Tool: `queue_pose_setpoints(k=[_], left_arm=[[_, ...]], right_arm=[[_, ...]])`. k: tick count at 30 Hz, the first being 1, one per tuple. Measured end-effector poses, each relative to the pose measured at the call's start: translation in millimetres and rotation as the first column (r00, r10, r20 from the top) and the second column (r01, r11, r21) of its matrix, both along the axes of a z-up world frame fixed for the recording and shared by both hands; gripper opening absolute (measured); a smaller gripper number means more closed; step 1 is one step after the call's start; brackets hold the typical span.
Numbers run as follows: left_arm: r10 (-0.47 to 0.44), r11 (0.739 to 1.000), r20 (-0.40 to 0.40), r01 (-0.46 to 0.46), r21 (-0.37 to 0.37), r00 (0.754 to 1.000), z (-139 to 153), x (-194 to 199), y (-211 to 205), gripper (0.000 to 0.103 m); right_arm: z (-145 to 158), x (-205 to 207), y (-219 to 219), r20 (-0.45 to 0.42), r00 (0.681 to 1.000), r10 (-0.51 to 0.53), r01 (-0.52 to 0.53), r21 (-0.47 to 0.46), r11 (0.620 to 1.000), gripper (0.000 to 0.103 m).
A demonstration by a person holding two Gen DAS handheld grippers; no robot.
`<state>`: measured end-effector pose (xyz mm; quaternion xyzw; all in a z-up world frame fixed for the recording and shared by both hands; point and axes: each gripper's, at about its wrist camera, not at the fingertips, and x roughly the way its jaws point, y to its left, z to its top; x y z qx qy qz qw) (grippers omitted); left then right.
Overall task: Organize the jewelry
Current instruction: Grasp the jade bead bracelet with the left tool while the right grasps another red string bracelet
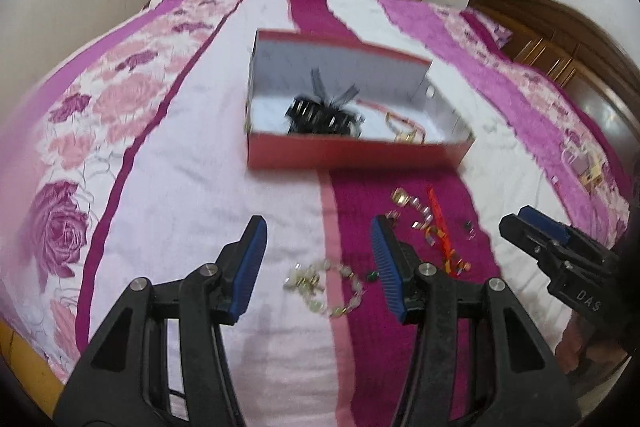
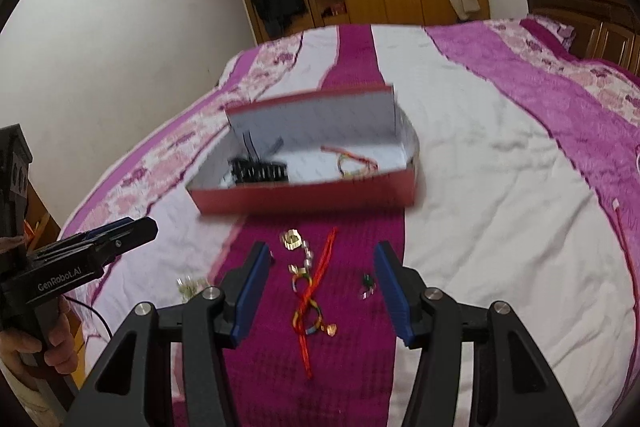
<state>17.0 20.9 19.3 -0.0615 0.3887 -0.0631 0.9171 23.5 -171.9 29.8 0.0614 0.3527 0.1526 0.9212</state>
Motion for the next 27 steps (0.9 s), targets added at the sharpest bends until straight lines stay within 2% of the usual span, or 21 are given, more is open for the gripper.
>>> queue_pose_setpoints(k=[9, 11, 16, 21, 27], left_arm=[[-0.009, 1.000, -0.116, 0.009, -0.002, 0.993, -29, 4, 1, 0.042], [-0.015, 1.000, -0.135, 0.014, -0.007, 0.991, -34, 4, 2, 0.038], [-0.029, 1.000, -0.167, 0.029, -0.001, 0.985, -45, 7, -1, 0.029], [-0.031, 0.999, -0.194, 0.037, 0.031, 0.981, -57, 10, -5, 0.023], [-0.028, 0.998, -0.188, 0.037, 0.047, 0.982, -62, 12, -6, 0.020]], right_arm=[[-31, 7, 9, -0.133, 0.990, 0.042, -0.041, 0.006, 0.999, 0.056], [-38, 8, 11, -0.160, 0.986, 0.050, -0.050, 0.005, 0.999, 0.051], [-51, 12, 17, -0.199, 0.977, 0.073, -0.075, -0.003, 0.997, 0.045], [-60, 14, 21, -0.222, 0.971, 0.086, -0.091, -0.016, 0.996, 0.039], [-68, 17, 21, -0.236, 0.968, 0.091, -0.099, -0.023, 0.995, 0.026]])
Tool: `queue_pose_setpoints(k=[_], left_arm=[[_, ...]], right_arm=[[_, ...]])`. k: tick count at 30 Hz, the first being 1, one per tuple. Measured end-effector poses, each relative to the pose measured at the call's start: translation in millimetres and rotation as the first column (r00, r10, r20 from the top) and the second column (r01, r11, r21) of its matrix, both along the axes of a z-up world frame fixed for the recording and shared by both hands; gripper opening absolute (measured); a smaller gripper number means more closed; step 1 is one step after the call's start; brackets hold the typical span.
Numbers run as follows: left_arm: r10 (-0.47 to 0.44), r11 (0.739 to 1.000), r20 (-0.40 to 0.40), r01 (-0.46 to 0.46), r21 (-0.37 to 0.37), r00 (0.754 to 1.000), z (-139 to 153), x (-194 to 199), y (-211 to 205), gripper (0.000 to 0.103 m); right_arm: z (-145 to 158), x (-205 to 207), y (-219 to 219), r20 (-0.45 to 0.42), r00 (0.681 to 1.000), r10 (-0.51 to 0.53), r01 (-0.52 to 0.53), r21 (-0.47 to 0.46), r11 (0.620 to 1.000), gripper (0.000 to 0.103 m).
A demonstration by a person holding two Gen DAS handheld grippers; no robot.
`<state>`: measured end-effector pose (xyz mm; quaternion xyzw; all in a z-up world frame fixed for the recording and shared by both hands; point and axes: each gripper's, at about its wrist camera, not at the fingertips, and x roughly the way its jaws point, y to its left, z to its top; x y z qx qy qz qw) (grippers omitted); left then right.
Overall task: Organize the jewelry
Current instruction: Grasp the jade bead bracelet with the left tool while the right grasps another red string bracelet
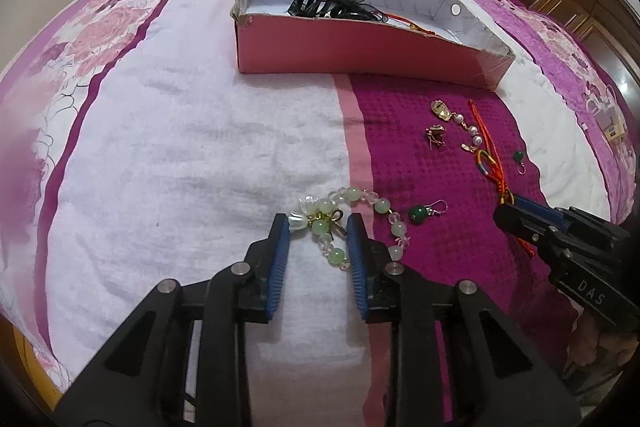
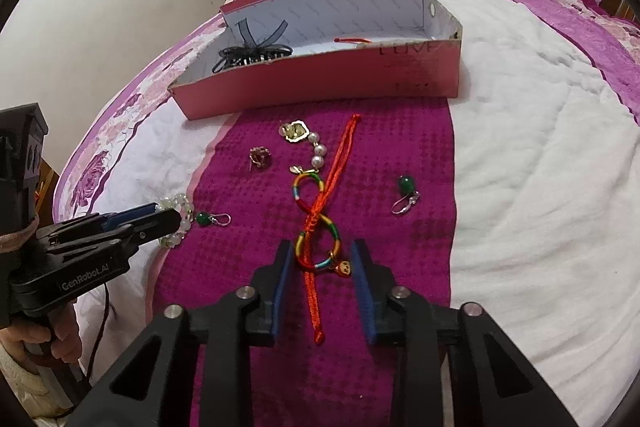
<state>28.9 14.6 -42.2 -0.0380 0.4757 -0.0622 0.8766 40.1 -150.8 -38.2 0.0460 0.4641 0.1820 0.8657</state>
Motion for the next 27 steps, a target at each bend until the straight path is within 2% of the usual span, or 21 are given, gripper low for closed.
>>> queue_pose_setpoints(k=[6, 13, 18, 27], left_arm=[[-0.004, 1.000, 0.010, 0.004, 0.000, 1.000, 0, 2, -1, 0.015], [0.008, 0.999, 0.023, -0.007, -0.046, 1.000, 8, -1, 5, 0.014], [0.014, 0.997, 0.051, -0.010, -0.076, 0.999, 18, -6, 9, 0.014], [0.004, 0.996, 0.129, 0.007, -0.090, 0.992, 41, -11, 7, 0.014]], right_arm=[[-3, 2, -3, -0.009, 1.000, -0.005, 0.005, 0.020, 1.000, 0.021], [4, 0, -9, 0.004, 1.000, -0.010, 0.010, 0.078, 0.997, 0.016], [16, -7, -11, 0.051, 0.999, -0.001, -0.005, 0.111, 0.994, 0.016], [40, -15, -8, 0.146, 0.989, 0.011, -0.028, 0.114, 0.993, 0.015]])
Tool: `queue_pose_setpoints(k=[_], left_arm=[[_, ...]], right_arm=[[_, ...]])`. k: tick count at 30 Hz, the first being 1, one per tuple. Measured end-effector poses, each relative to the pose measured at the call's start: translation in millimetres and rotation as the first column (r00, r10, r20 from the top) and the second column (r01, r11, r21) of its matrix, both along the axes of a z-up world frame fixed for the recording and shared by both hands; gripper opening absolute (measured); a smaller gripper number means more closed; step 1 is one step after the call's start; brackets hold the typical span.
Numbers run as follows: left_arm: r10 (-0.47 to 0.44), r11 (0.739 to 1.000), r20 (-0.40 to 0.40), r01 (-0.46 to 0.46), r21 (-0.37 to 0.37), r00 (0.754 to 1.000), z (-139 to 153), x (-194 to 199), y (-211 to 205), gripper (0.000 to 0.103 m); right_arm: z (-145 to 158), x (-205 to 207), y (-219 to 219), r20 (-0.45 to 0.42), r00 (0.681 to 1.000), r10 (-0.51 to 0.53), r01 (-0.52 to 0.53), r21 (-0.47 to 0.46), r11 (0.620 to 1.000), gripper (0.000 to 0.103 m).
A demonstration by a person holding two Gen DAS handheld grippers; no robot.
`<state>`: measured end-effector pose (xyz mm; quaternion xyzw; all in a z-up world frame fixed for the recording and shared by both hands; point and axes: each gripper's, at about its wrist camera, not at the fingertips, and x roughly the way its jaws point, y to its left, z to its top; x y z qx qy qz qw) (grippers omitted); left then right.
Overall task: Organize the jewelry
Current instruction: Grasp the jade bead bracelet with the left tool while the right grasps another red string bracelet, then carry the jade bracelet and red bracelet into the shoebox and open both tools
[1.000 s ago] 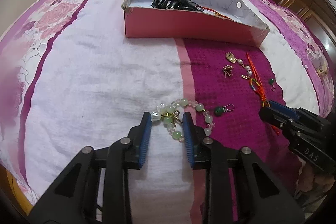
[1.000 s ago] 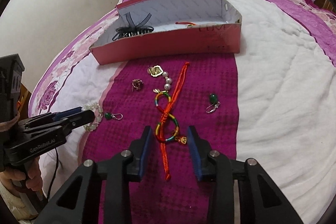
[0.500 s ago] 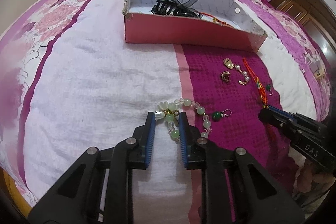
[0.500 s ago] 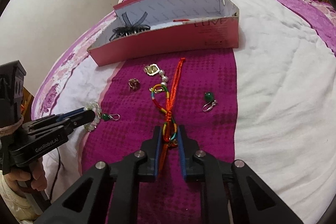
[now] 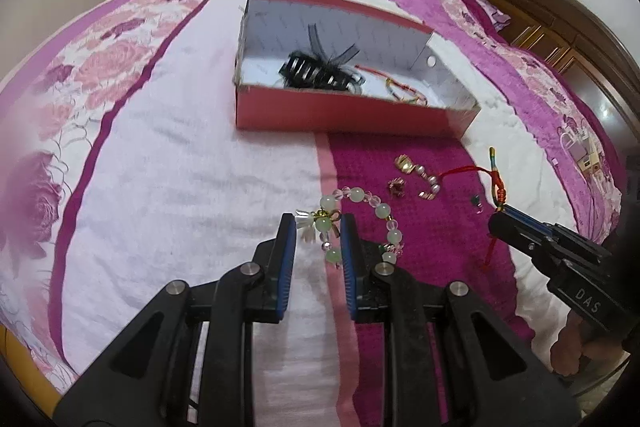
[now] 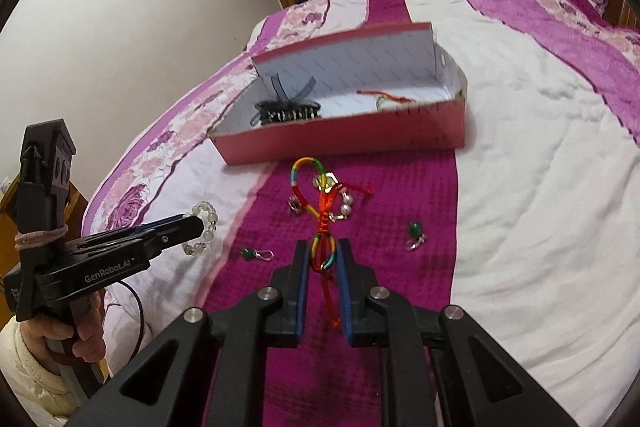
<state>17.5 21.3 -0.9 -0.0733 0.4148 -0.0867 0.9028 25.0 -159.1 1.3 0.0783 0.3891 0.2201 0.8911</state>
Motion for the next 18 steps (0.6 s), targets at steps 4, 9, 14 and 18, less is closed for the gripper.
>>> queue_pose_setpoints(k=[4, 9, 14, 18], left_arm=[[-0.012, 1.000, 0.054, 0.011, 0.023, 0.998, 9, -2, -5, 0.014], [-0.012, 1.000, 0.120, 0.010, 0.015, 0.993, 22, -2, -6, 0.014], [0.001, 1.000, 0.188, -0.001, 0.000, 0.982, 37, 2, -6, 0.014], [0.015, 1.000, 0.229, -0.012, -0.014, 0.973, 46, 10, -6, 0.014]], right_arm=[[8, 0, 0, 0.032, 0.999, -0.007, 0.008, -0.009, 1.000, 0.015], [18, -1, 1, 0.078, 0.997, -0.024, 0.026, -0.017, 1.000, 0.015], [29, 2, 0, 0.132, 0.990, -0.048, 0.051, -0.021, 0.998, 0.015], [38, 7, -1, 0.171, 0.983, -0.059, 0.062, -0.015, 0.998, 0.015]])
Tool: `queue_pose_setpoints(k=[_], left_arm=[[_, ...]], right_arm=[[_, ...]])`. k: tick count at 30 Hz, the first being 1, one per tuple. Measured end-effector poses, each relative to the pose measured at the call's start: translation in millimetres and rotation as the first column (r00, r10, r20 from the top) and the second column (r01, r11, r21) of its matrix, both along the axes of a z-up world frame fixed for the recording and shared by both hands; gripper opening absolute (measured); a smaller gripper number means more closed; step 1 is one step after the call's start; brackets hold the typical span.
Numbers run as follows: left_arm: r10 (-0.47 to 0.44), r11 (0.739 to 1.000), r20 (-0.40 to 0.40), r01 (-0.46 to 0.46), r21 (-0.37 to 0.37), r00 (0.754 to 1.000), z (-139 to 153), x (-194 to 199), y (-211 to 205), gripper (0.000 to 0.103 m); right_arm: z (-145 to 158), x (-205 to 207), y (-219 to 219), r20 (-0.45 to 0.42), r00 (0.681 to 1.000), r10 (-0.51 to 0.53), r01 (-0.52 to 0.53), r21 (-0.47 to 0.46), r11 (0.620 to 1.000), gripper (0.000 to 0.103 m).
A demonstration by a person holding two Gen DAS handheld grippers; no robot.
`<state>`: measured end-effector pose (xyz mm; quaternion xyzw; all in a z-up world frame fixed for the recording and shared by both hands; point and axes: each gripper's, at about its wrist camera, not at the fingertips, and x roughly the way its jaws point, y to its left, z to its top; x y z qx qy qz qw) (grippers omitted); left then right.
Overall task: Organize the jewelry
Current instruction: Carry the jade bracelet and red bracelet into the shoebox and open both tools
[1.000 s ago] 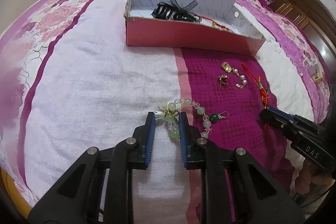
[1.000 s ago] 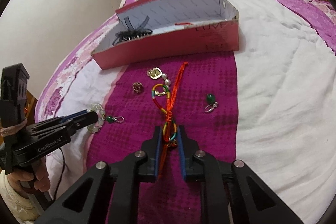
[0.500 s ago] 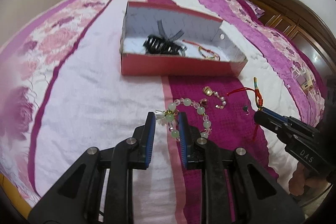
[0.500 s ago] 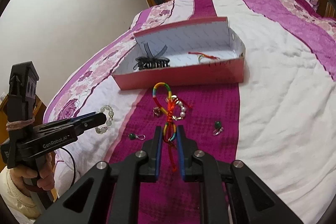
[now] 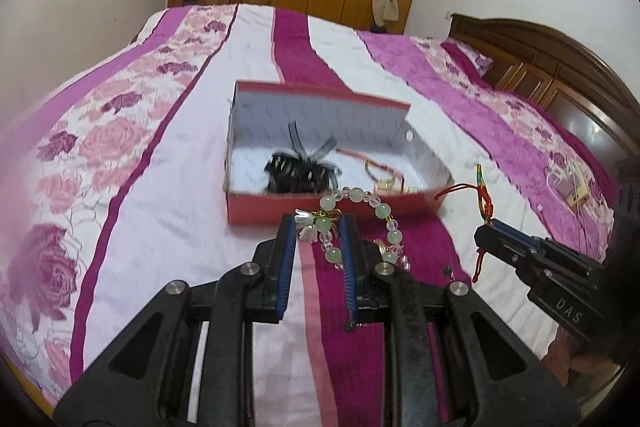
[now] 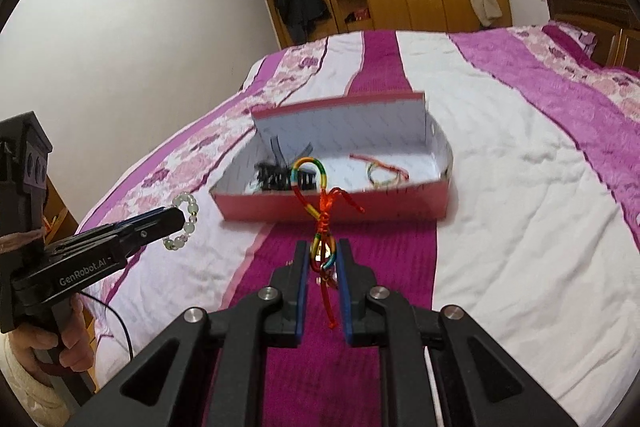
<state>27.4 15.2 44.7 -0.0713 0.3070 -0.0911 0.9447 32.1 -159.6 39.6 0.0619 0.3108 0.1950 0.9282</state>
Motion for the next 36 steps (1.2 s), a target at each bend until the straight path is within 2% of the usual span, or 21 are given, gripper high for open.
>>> queue_pose_setpoints(k=[13, 20, 27, 36], left_arm=[[0.058, 0.998, 0.137, -0.059, 0.002, 0.989, 15, 33, -6, 0.014], [0.092, 0.994, 0.196, -0.100, 0.032, 0.976, 14, 51, -11, 0.014], [0.104, 0.993, 0.186, -0.113, 0.038, 0.977, 5, 74, -14, 0.014], [0.128, 0.989, 0.132, -0.136, 0.056, 0.983, -16, 102, -19, 0.014]], right_arm=[[23, 33, 15, 0.110, 0.993, -0.031, 0.033, -0.011, 0.999, 0.015], [26, 56, 20, 0.150, 0.987, -0.056, 0.060, -0.025, 0.998, 0.015], [21, 79, 26, 0.164, 0.984, -0.065, 0.074, -0.050, 0.996, 0.015], [-1, 117, 24, 0.108, 0.989, -0.102, 0.110, -0.079, 0.991, 0.015]])
